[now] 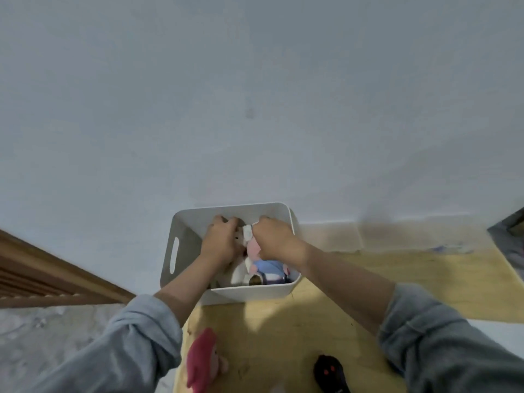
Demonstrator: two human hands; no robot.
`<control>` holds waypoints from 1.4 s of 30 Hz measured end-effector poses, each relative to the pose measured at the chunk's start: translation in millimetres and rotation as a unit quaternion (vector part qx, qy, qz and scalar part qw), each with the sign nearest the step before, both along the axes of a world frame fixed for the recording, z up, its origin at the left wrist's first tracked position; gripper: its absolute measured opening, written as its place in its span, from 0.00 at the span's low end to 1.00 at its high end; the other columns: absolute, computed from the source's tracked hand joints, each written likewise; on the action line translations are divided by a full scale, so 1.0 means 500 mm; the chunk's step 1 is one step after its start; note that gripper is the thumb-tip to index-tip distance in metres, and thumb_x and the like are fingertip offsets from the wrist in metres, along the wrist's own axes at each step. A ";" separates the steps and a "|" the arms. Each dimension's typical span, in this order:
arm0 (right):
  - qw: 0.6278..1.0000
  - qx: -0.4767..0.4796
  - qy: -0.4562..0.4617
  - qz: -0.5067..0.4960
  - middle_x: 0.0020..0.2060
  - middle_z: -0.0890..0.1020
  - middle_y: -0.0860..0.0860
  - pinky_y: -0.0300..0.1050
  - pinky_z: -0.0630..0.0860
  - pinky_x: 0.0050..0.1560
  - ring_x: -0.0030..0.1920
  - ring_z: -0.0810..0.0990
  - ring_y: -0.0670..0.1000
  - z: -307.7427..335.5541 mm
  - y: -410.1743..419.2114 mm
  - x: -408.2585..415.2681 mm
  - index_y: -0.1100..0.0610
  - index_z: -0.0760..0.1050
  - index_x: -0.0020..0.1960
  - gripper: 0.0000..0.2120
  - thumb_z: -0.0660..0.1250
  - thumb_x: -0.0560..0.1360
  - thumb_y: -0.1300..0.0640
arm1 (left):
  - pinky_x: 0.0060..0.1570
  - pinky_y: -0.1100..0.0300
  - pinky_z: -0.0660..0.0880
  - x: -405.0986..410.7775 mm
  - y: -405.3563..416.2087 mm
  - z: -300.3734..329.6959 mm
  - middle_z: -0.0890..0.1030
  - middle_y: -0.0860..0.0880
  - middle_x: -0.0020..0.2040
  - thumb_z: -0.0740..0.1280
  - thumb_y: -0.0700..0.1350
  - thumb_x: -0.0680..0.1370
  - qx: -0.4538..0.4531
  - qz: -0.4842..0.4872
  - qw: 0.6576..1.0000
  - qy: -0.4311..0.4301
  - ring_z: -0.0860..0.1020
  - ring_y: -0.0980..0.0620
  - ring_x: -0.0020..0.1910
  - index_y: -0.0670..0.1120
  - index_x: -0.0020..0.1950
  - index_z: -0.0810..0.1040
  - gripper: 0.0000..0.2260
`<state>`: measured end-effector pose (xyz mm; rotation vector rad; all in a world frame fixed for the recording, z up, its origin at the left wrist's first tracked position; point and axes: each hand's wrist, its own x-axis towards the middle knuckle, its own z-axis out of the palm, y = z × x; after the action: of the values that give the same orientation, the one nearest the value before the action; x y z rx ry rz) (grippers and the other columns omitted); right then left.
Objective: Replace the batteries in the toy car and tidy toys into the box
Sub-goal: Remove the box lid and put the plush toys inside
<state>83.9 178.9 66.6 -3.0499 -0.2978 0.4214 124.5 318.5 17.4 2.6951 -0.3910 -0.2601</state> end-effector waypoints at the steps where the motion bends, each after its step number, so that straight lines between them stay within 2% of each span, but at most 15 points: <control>1: 1.000 -0.014 0.008 0.000 0.55 0.76 0.59 0.49 0.76 0.49 0.55 0.78 0.59 -0.007 0.006 0.003 0.60 0.74 0.59 0.17 0.69 0.71 0.59 | 0.48 0.54 0.75 0.001 -0.002 -0.005 0.72 0.43 0.56 0.73 0.49 0.67 0.006 0.002 1.000 0.002 0.75 0.41 0.53 0.51 0.61 0.74 0.23; 8: 0.997 -0.065 0.011 0.029 0.55 0.80 0.57 0.51 0.76 0.56 0.56 0.79 0.59 -0.022 0.034 0.024 0.59 0.76 0.56 0.11 0.64 0.73 0.63 | 0.54 0.52 0.74 0.004 -0.001 -0.012 0.70 0.41 0.62 0.72 0.49 0.70 0.041 0.008 0.997 0.062 0.77 0.39 0.55 0.46 0.65 0.72 0.25; 11: 0.999 -0.039 0.012 -0.007 0.57 0.76 0.58 0.53 0.75 0.56 0.59 0.74 0.60 0.010 0.026 -0.003 0.59 0.75 0.58 0.13 0.65 0.74 0.58 | 0.53 0.54 0.73 -0.003 0.005 0.006 0.75 0.40 0.58 0.70 0.51 0.71 0.045 0.017 0.995 0.091 0.76 0.41 0.56 0.42 0.59 0.75 0.20; 13: 0.998 0.023 -0.052 -0.036 0.56 0.75 0.58 0.53 0.74 0.56 0.59 0.72 0.59 0.032 0.015 -0.042 0.59 0.76 0.58 0.15 0.65 0.74 0.53 | 0.54 0.55 0.72 -0.025 0.013 0.031 0.76 0.40 0.60 0.68 0.51 0.74 0.021 0.029 0.995 0.092 0.75 0.42 0.58 0.42 0.62 0.74 0.21; 15: 0.976 0.131 -0.158 -0.067 0.53 0.75 0.56 0.51 0.73 0.55 0.57 0.73 0.58 0.042 0.005 -0.099 0.58 0.77 0.55 0.13 0.64 0.74 0.53 | 0.55 0.58 0.70 -0.072 0.024 0.061 0.75 0.41 0.62 0.67 0.50 0.75 -0.054 0.054 0.996 0.040 0.75 0.43 0.59 0.43 0.65 0.73 0.21; 18: 0.910 0.238 -0.328 -0.090 0.43 0.77 0.55 0.48 0.74 0.44 0.45 0.76 0.56 0.034 -0.014 -0.213 0.59 0.80 0.49 0.09 0.65 0.72 0.57 | 0.56 0.62 0.67 -0.187 0.042 0.088 0.75 0.42 0.57 0.67 0.46 0.74 -0.202 0.057 0.966 -0.150 0.75 0.45 0.58 0.42 0.58 0.77 0.15; 20: 0.900 0.233 -0.351 -0.107 0.39 0.77 0.55 0.49 0.75 0.38 0.41 0.75 0.56 -0.002 -0.028 -0.290 0.61 0.79 0.46 0.08 0.64 0.72 0.58 | 0.57 0.60 0.70 -0.268 0.057 0.083 0.74 0.42 0.56 0.67 0.43 0.73 -0.238 0.046 0.940 -0.240 0.74 0.47 0.58 0.41 0.55 0.78 0.12; 22: 0.919 0.213 -0.298 -0.143 0.41 0.76 0.54 0.49 0.76 0.38 0.41 0.76 0.55 -0.050 -0.040 -0.362 0.60 0.79 0.48 0.10 0.64 0.72 0.56 | 0.57 0.60 0.71 -0.333 0.080 0.055 0.74 0.42 0.55 0.67 0.41 0.73 -0.235 0.025 0.931 -0.278 0.73 0.47 0.57 0.41 0.53 0.78 0.10; 24: 0.946 0.186 -0.190 -0.185 0.47 0.76 0.53 0.48 0.77 0.43 0.47 0.77 0.55 -0.089 -0.047 -0.426 0.56 0.76 0.59 0.15 0.64 0.73 0.53 | 0.55 0.58 0.72 -0.380 0.107 0.016 0.73 0.44 0.55 0.66 0.42 0.72 -0.190 0.026 0.950 -0.246 0.73 0.47 0.56 0.42 0.54 0.78 0.12; 26: 0.965 0.122 -0.066 -0.221 0.55 0.72 0.53 0.46 0.76 0.48 0.53 0.74 0.54 -0.123 -0.051 -0.478 0.49 0.65 0.70 0.24 0.63 0.75 0.49 | 0.55 0.52 0.73 -0.404 0.127 -0.010 0.71 0.45 0.61 0.67 0.45 0.71 -0.088 0.039 0.984 -0.152 0.72 0.43 0.58 0.46 0.61 0.75 0.18; 28: 0.963 0.077 0.030 -0.255 0.62 0.67 0.53 0.46 0.74 0.49 0.57 0.72 0.55 -0.144 -0.050 -0.515 0.45 0.54 0.74 0.31 0.63 0.74 0.47 | 0.59 0.50 0.71 -0.415 0.139 -0.023 0.67 0.44 0.69 0.66 0.49 0.73 0.032 0.052 0.998 -0.027 0.68 0.40 0.63 0.49 0.69 0.68 0.24; 30: 0.955 0.071 0.085 -0.274 0.63 0.65 0.53 0.46 0.73 0.48 0.57 0.71 0.56 -0.159 -0.045 -0.539 0.43 0.50 0.75 0.35 0.64 0.74 0.47 | 0.61 0.50 0.70 -0.419 0.145 -0.036 0.65 0.45 0.71 0.63 0.51 0.76 0.127 0.049 0.989 0.064 0.67 0.41 0.64 0.49 0.72 0.64 0.25; 37: 0.928 0.101 0.074 -0.351 0.58 0.67 0.54 0.42 0.73 0.40 0.48 0.76 0.54 -0.174 -0.019 -0.577 0.45 0.57 0.72 0.33 0.67 0.71 0.56 | 0.63 0.47 0.69 -0.420 0.138 -0.077 0.63 0.39 0.72 0.60 0.52 0.79 0.285 0.036 0.953 0.097 0.69 0.37 0.65 0.44 0.72 0.63 0.24; 39: 0.922 0.119 0.048 -0.366 0.57 0.67 0.55 0.42 0.72 0.38 0.43 0.75 0.52 -0.172 -0.018 -0.587 0.45 0.58 0.70 0.31 0.67 0.71 0.55 | 0.59 0.47 0.72 -0.415 0.138 -0.075 0.62 0.37 0.72 0.60 0.50 0.79 0.265 0.036 0.957 0.110 0.70 0.37 0.64 0.44 0.72 0.63 0.23; 42: 0.911 0.158 -0.015 -0.380 0.55 0.68 0.54 0.42 0.73 0.38 0.41 0.72 0.50 -0.167 -0.018 -0.605 0.47 0.60 0.69 0.30 0.67 0.70 0.54 | 0.47 0.51 0.75 -0.421 0.149 -0.061 0.69 0.39 0.63 0.63 0.49 0.77 0.158 0.032 0.981 0.105 0.76 0.39 0.55 0.45 0.66 0.68 0.18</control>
<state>-218.5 170.0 -17.0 -2.5702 0.7290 0.2351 -86.2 393.2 -13.0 2.9408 -0.2134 -0.6307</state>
